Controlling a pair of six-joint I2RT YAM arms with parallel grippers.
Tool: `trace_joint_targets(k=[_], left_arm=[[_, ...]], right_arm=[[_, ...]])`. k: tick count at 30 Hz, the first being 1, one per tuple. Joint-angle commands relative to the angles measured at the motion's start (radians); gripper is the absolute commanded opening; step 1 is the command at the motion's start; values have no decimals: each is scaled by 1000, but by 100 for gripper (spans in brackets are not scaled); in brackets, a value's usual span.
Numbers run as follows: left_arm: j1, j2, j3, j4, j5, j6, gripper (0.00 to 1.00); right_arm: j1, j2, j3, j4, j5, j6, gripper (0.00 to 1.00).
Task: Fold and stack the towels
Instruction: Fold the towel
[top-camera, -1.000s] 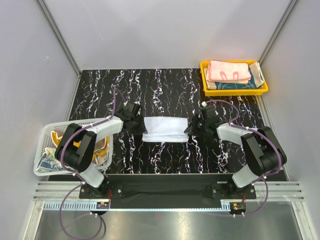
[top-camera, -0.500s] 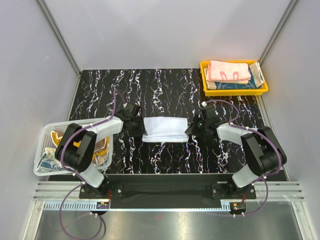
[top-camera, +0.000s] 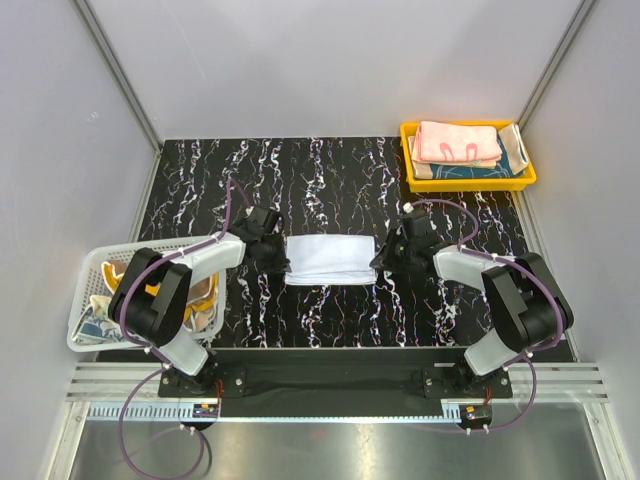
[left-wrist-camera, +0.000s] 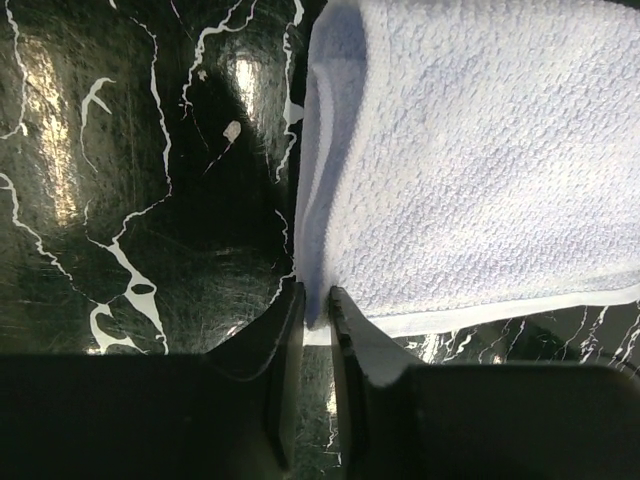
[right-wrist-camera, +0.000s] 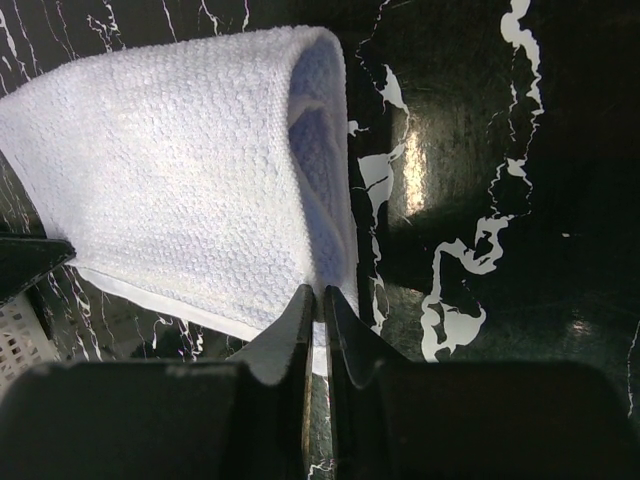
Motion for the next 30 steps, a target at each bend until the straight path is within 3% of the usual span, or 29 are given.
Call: trace_joint_targets(k=[1, 5, 10, 15, 20, 24, 28, 30], left_arm=[[-2, -40, 42, -15, -5, 14, 18], [1, -35, 52, -21, -5, 21, 10], [1, -29, 76, -49, -13, 40, 8], [4, -27, 108, -76, -13, 64, 11], [4, -14, 135, -96, 7, 84, 22], [4, -12, 130, -96, 5, 83, 22], [3, -11, 121, -84, 10, 78, 16], [3, -9, 122, -87, 11, 80, 21]], right_arm=[[10, -13, 37, 3, -8, -8, 12], [10, -12, 40, 0, -8, -11, 12], [10, -12, 45, -6, -9, -14, 9], [10, -18, 54, -6, -3, -20, 8], [10, -24, 63, -40, -3, -23, 7], [10, -24, 65, -43, -3, -25, 7], [10, -23, 65, -42, -6, -25, 7], [10, -21, 66, -46, -8, -25, 8]])
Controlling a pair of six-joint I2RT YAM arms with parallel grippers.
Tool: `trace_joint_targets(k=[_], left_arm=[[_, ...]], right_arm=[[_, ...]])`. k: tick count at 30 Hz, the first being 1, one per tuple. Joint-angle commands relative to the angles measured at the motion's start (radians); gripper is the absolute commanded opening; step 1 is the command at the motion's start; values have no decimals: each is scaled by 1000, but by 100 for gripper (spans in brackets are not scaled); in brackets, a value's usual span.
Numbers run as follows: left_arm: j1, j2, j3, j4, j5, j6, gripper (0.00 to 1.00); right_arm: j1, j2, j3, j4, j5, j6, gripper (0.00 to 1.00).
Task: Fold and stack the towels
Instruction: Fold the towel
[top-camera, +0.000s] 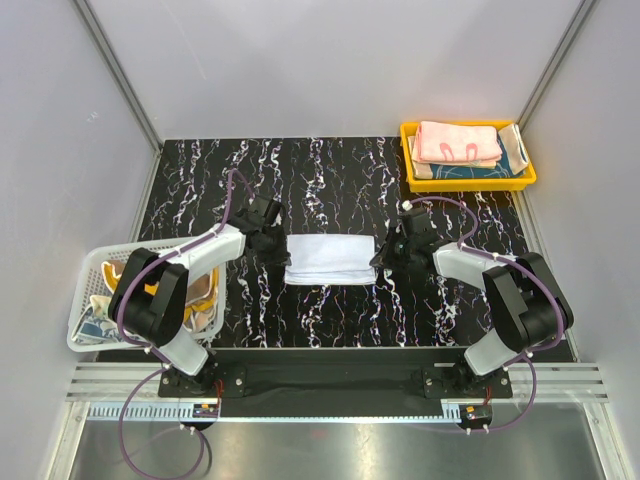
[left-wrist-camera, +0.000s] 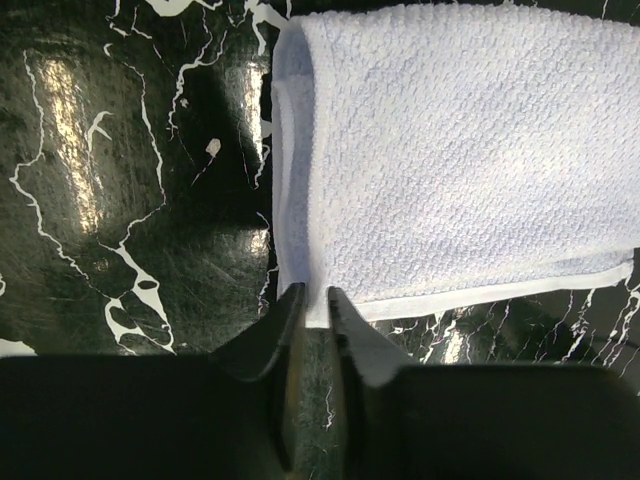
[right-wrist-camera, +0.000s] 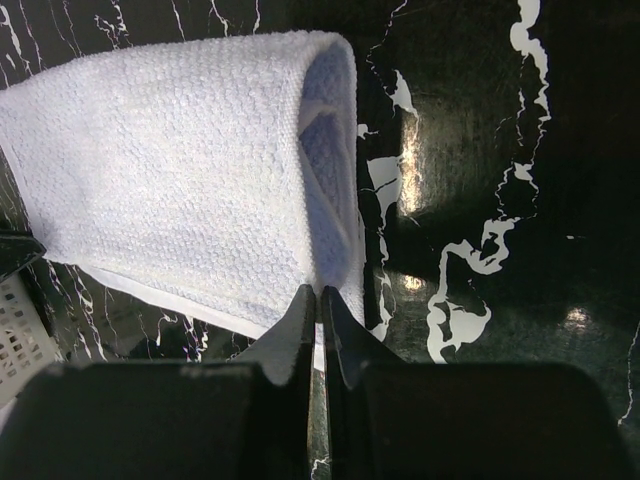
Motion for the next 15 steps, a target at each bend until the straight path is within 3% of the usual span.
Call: trace_joint_targets(k=[1, 5, 15], left_arm=[[3, -7, 25, 12, 10, 11, 25], [4, -7, 8, 14, 5, 5, 31], [1, 13, -12, 46, 21, -14, 30]], right_arm=[[10, -23, 37, -6, -6, -14, 8], [8, -18, 31, 0, -5, -13, 9], [10, -9, 29, 7, -6, -11, 9]])
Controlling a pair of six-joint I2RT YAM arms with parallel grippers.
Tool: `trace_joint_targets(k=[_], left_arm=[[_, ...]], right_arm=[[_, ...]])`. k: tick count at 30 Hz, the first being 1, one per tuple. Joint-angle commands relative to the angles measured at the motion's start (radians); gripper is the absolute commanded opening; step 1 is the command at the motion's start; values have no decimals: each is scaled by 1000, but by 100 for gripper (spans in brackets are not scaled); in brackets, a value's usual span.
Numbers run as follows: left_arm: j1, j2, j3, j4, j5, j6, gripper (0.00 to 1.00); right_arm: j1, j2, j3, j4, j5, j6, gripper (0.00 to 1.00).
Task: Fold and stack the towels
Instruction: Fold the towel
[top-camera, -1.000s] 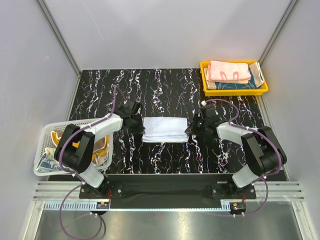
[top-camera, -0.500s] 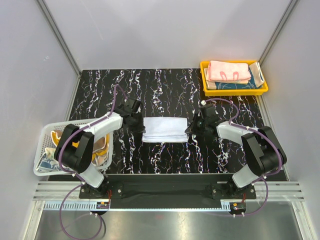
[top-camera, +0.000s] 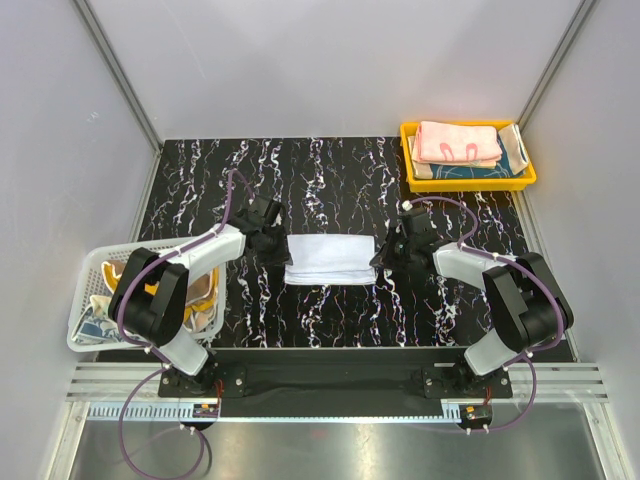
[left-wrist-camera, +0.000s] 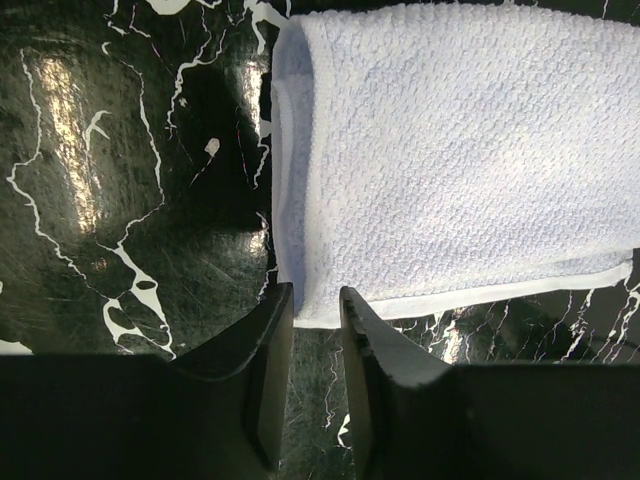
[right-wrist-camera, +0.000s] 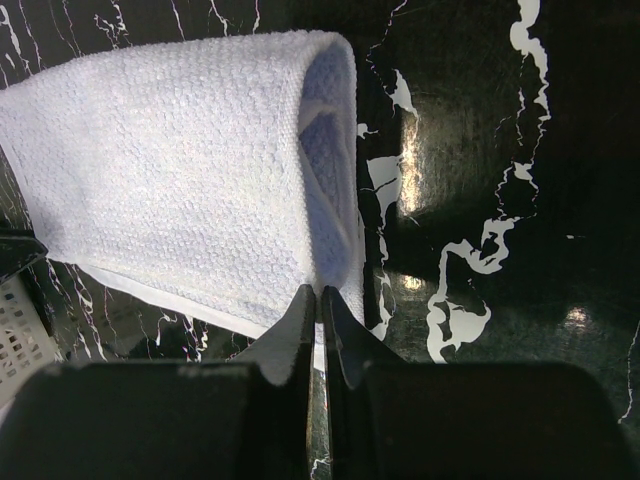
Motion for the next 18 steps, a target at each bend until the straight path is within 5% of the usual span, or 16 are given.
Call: trace_joint_targets(k=[1, 10, 18], left_arm=[[3, 16, -11, 46, 23, -11, 29], [1, 13, -1, 45, 21, -12, 1], [4, -33, 79, -32, 3, -2, 0]], right_arm=[[10, -9, 29, 8, -8, -9, 9], [11, -18, 46, -9, -8, -14, 8], [10, -70, 60, -52, -6, -22, 2]])
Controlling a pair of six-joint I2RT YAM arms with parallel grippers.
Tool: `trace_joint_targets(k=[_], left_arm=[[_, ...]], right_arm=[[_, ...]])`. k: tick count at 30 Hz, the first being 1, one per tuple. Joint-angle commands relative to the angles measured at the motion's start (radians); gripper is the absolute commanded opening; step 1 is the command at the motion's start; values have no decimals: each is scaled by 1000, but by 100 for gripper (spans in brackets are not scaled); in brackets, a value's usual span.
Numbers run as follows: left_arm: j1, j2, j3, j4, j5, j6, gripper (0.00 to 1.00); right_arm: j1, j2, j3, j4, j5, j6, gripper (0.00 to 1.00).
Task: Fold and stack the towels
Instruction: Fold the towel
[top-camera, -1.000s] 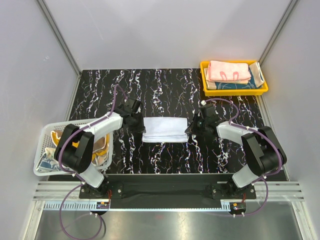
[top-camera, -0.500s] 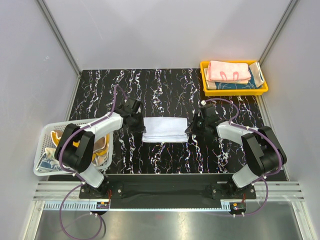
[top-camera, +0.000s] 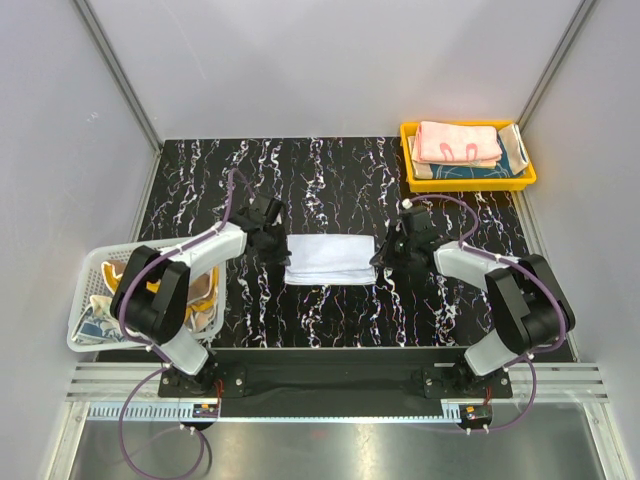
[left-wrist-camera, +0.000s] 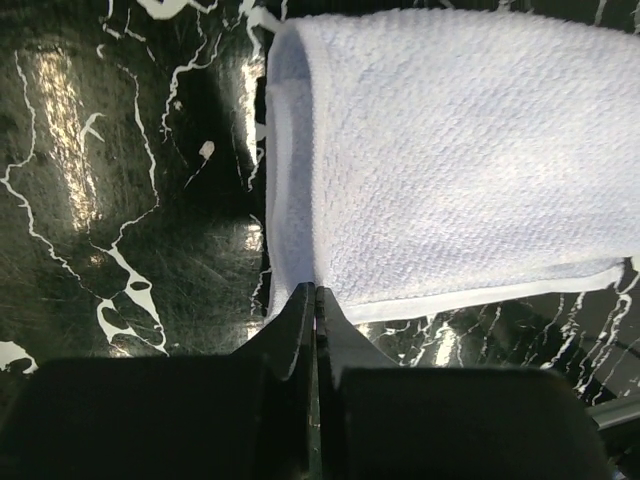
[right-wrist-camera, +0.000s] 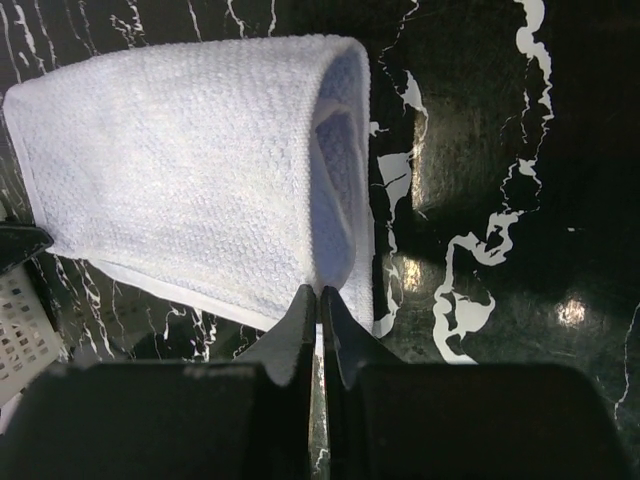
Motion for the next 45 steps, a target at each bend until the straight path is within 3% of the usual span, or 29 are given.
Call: trace_joint_targets(k=[1, 18, 33, 38, 39, 43, 45], left_arm=[[6, -62, 68, -23, -2, 11, 0], [7, -165, 13, -46, 5, 6, 0], [6, -111, -110, 52, 18, -15, 0], [7, -91, -128, 67, 17, -15, 4], [7, -91, -130, 67, 17, -15, 12], [7, -117, -113, 34, -5, -4, 34], [7, -137, -84, 11, -27, 9, 37]], right_arm=[[8, -75, 45, -28, -5, -15, 2], [17, -195, 16, -98, -9, -10, 2], [36, -175, -140, -3, -29, 19, 4], [40, -146, -148, 15, -46, 19, 13], [40, -146, -147, 12, -46, 13, 15], [40, -178, -128, -29, -14, -1, 39], [40, -205, -111, -72, 26, -9, 50]])
